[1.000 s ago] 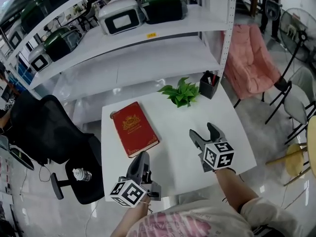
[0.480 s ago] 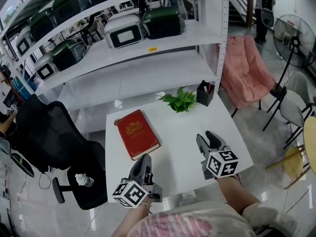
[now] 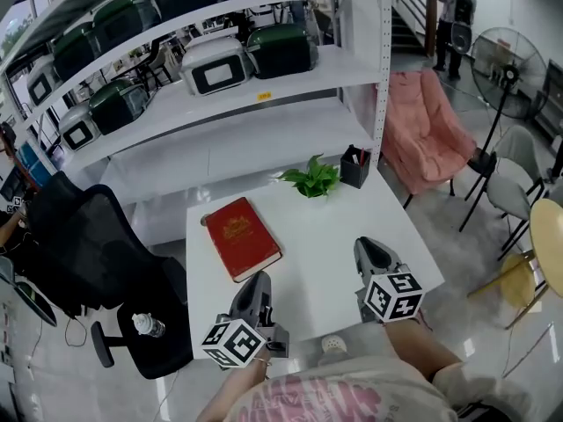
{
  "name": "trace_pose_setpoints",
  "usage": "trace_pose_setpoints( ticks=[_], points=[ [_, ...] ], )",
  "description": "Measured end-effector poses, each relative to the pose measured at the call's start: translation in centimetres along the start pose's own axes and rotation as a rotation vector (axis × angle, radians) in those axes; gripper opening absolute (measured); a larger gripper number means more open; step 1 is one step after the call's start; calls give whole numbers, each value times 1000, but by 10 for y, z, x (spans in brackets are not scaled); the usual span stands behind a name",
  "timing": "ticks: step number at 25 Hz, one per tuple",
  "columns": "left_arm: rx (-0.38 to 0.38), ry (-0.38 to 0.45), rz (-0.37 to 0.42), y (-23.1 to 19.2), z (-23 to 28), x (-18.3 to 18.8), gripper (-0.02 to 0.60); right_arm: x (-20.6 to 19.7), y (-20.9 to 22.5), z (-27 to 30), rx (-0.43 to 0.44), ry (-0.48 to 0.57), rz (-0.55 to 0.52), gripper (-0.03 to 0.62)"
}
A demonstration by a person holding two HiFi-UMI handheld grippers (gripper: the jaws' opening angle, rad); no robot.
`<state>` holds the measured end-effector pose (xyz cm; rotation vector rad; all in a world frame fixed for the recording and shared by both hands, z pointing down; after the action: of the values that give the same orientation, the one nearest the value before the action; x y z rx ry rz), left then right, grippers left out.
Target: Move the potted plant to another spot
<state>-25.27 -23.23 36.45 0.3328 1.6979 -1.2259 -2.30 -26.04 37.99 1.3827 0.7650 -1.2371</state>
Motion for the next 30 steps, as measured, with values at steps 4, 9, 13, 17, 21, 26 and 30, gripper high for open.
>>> trace_pose_setpoints(
  ticks=[4, 9, 13, 17, 21, 26, 30],
  points=[
    [-40, -17, 135, 15, -11, 0, 25, -1, -8, -16, -40, -2, -44, 14],
    [-46, -25, 35, 15, -23, -8, 25, -9, -19, -37, -39, -25, -42, 14],
    [-48, -40, 32, 18, -36, -19, 25, -20, -23, -54, -59, -59, -61, 14],
    [-58, -44, 33, 23, -43, -25, 25, -29, -21, -66, -81, -83, -71, 12],
    [-61, -49, 34, 25, -51, -33, 25, -38, -22, -78, -90, -100, -67, 12],
    [-62, -55, 25, 27, -56, -39, 25, -45, -23, -85, -88, -114, -61, 12],
    [-63, -59, 20, 28, -57, -44, 25, -49, -23, -90, -88, -120, -67, 12]
  ],
)
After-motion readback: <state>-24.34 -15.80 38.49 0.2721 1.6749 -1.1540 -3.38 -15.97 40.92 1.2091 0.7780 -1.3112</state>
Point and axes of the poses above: the fingertips, and each gripper's own axes: z forward along the fingers, y to its right, x out of its top, the point moved 1 cm from there along -z, backward along the fingers, and after that the axes turned 1 degree about z, right-handed, at the moved point
